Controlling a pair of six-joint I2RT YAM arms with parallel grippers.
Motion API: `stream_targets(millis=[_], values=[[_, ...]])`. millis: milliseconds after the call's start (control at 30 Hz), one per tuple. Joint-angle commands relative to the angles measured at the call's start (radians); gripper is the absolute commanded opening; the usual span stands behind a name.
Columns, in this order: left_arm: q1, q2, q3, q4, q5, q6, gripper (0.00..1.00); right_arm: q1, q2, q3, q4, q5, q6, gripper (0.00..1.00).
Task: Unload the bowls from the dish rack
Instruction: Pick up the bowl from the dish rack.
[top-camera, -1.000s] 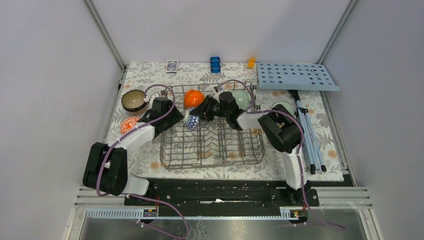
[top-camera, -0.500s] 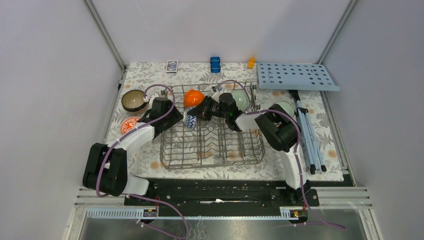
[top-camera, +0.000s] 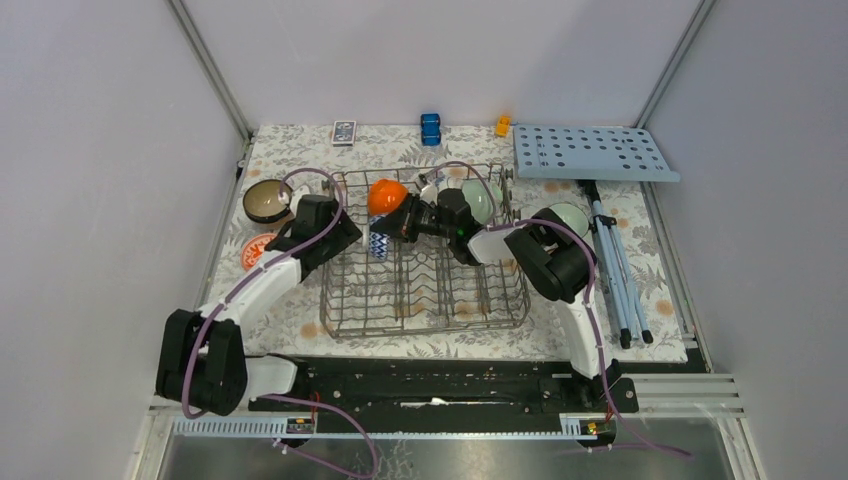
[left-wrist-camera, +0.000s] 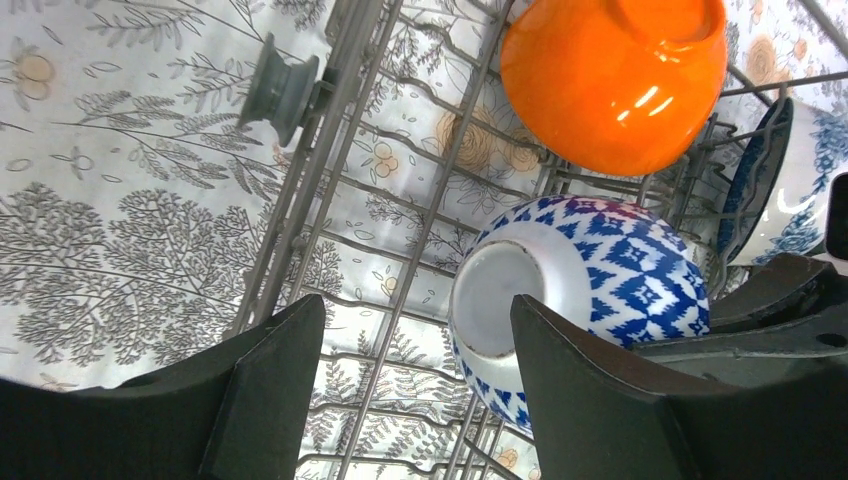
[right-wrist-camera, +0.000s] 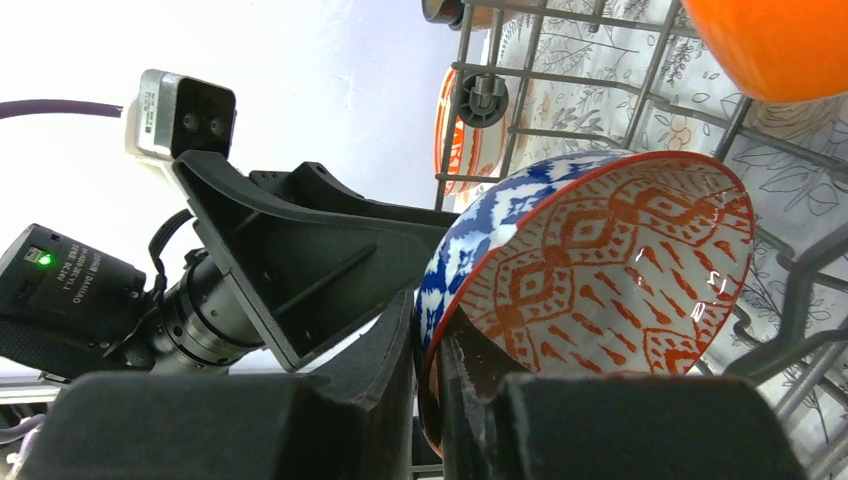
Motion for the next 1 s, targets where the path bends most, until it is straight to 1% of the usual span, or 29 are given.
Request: stream_targets(millis=[0, 133, 300, 533, 700, 800, 867, 933, 967], values=[[0.010, -0.065, 0.075, -0.063, -0.074, 0.021, 0.74, 0.010, -0.003, 0.060, 0.138, -0.041, 0.022, 0.00], [0.010, -0.100, 0.124, -0.109, -0.086, 0.027, 0.75, 0.012, -0.003, 0.078, 0.160, -0.047, 0.041, 0.00], [0.010, -0.160, 0.150, -0.139, -0.097, 0.024, 0.76, 0.017, -0.013, 0.084, 0.182, -0.048, 0.063, 0.00], [0.010, -0.242, 0.211, -0.195, -0.114, 0.033, 0.77, 0.023, -0.102, 0.066, 0.184, -0.039, 0.034, 0.00], [0.009, -0.295, 0.310, -0.256, -0.103, 0.074, 0.78, 0.024, -0.268, 0.042, 0.003, -0.034, -0.112, 0.00], [0.010, -0.320, 0.351, -0.269, -0.077, 0.093, 0.81, 0.024, -0.369, 0.015, -0.091, -0.029, -0.189, 0.00], [0.010, -0.332, 0.368, -0.285, -0.063, 0.100, 0.84, 0.023, -0.458, -0.030, -0.157, -0.018, -0.247, 0.00], [0.009, -0.343, 0.383, -0.299, -0.053, 0.113, 0.97, 0.023, -0.543, -0.061, -0.240, -0.006, -0.313, 0.00], [0.008, -0.346, 0.388, -0.305, -0.053, 0.121, 0.98, 0.024, -0.584, -0.071, -0.288, 0.002, -0.348, 0.00]])
